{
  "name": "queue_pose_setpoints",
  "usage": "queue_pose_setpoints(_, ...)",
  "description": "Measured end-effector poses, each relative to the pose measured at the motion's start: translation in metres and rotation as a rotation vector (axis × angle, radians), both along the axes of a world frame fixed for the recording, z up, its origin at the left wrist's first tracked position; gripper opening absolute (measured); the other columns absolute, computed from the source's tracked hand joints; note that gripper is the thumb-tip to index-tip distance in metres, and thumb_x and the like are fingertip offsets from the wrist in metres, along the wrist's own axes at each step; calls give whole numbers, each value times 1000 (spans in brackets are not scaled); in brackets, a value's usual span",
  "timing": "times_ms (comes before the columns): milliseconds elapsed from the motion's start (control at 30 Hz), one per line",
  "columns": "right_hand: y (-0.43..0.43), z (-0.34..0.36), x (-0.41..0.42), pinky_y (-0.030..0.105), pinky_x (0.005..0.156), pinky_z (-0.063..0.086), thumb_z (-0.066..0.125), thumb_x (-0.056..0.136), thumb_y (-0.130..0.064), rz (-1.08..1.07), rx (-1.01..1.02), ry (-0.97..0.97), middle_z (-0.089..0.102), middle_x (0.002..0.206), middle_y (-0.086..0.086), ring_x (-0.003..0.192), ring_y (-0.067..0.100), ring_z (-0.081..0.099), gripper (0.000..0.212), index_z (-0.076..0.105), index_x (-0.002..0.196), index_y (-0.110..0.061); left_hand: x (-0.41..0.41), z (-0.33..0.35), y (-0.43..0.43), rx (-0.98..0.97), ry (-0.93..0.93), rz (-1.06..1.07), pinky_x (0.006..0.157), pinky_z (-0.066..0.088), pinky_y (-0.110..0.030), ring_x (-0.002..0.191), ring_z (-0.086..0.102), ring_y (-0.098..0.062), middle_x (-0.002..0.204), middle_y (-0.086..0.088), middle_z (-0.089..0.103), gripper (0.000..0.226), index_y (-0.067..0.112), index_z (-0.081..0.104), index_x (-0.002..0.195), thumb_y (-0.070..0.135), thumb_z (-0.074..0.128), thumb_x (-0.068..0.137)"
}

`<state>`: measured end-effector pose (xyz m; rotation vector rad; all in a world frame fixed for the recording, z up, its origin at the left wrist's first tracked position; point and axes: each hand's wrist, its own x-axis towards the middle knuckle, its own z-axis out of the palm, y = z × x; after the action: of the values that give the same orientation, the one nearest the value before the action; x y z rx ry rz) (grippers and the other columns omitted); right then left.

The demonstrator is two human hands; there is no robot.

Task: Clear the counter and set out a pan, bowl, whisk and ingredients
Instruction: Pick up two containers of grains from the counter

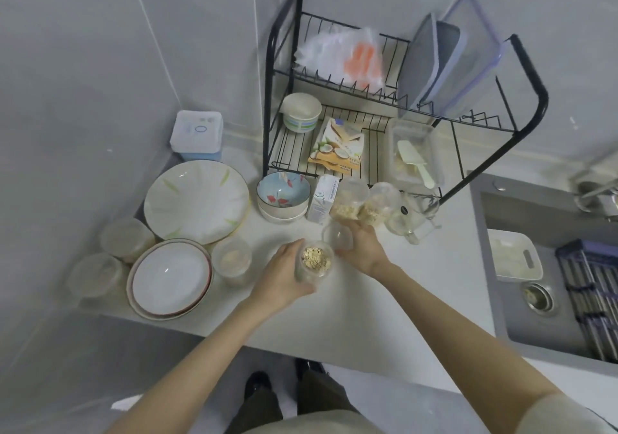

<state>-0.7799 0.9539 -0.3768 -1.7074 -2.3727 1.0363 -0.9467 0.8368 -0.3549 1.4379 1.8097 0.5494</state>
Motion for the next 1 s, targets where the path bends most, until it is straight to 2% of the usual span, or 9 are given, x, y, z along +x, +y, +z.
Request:
queue_pose_setpoints(133, -1, -17, -10, 38, 105, 36, 68, 82, -34, -32, 65, -42, 38, 138, 8, 127, 30, 30, 72, 36, 145, -18, 5, -11, 3, 21, -32, 50, 95, 38, -19, 123, 47, -11, 129, 6, 54, 84, 21, 48, 131, 28, 84, 56)
queue_pose_setpoints(333, 2, -16, 8, 38, 107, 35, 65, 82, -40, -32, 11, 75, 42, 133, 8, 121, 27, 43, 66, 42, 142, -24, 9, -17, 5, 94, -38, 100, 76, 31, -11, 106, 54, -8, 114, 9, 58, 67, 19, 53, 119, 30, 84, 61)
queue_pose_setpoints(467, -5, 3, 30, 27, 84, 48, 48, 96, -33, -200, -265, 287, 56, 116, 1, 92, 15, 56, 30, 57, 123, -23, 9, -21, 5, 99, -24, 103, 78, 33, -14, 106, 54, -9, 115, 8, 59, 71, 18, 51, 122, 33, 84, 62)
queue_pose_setpoints(533, -11, 9, 40, 23, 66, 45, 36, 101, -28, -270, -372, 367, 63, 105, 0, 79, 16, 61, 30, 63, 111, -20, 9, -23, 4, 103, -24, 103, 81, 35, -16, 107, 54, -9, 116, 8, 59, 72, 18, 49, 123, 33, 84, 62)
queue_pose_setpoints(633, -18, 11, 50, 21, 57, 44, 38, 100, -27, -274, -423, 346, 68, 95, 5, 65, 25, 68, 28, 64, 100, -16, 8, -26, 4, 109, -43, 107, 83, 38, -19, 107, 55, -11, 116, 7, 59, 71, 18, 49, 123, 32, 84, 63)
queue_pose_setpoints(733, -20, 7, 55, 20, 54, 47, 46, 99, -32, -250, -385, 265, 67, 88, 9, 71, 34, 69, 22, 58, 101, -13, 9, -27, 4, 119, -77, 115, 86, 41, -22, 106, 55, -11, 115, 7, 59, 71, 19, 50, 123, 30, 85, 63)
queue_pose_setpoints(800, -17, 4, 59, 31, 68, 54, 50, 96, -35, -246, -283, 152, 64, 100, 8, 80, 31, 68, 28, 55, 114, -13, 9, -27, 3, 123, -101, 120, 88, 43, -24, 106, 55, -10, 115, 7, 59, 70, 19, 50, 122, 29, 85, 63)
queue_pose_setpoints(867, -15, 3, 64, 37, 85, 50, 53, 93, -35, -184, -152, -13, 57, 118, 8, 101, 27, 60, 38, 50, 127, -17, 10, -25, 2, 127, -142, 125, 87, 45, -25, 103, 57, -8, 111, 9, 60, 63, 23, 51, 117, 26, 85, 64)
queue_pose_setpoints(1000, -20, 6, 68, 37, 92, 44, 65, 84, -45, -20, -32, -182, 38, 137, 3, 121, 26, 45, 66, 37, 141, -26, 11, -27, 1, 125, -182, 134, 85, 46, -24, 99, 58, -7, 107, 11, 60, 58, 30, 50, 109, 25, 85, 63)
